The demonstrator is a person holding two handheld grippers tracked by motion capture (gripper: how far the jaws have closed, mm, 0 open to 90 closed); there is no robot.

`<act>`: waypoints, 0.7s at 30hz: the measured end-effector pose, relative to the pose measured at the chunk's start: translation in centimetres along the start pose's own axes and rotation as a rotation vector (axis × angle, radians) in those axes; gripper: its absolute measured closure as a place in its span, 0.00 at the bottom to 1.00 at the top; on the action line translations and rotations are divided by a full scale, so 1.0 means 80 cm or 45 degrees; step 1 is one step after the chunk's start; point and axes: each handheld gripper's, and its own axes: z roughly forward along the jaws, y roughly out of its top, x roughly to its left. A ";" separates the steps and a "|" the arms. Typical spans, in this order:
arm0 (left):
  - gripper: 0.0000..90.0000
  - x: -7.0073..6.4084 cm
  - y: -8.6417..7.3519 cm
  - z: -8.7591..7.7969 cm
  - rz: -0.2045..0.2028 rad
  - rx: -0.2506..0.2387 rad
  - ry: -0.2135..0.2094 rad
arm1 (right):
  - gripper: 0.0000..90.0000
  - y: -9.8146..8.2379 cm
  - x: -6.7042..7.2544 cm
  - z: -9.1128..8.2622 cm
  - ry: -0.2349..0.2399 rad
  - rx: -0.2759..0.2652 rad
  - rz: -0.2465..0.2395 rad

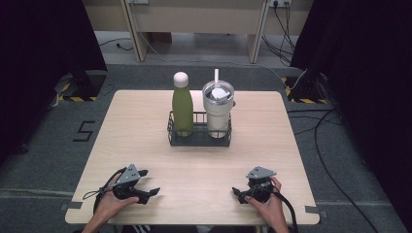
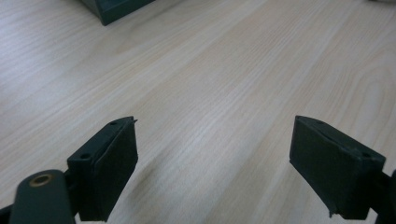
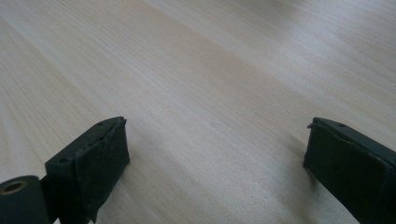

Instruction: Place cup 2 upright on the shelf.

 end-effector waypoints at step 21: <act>0.15 -0.008 -0.019 -0.009 -0.027 0.103 0.053 | 0.08 0.000 0.001 0.000 0.001 -0.002 0.004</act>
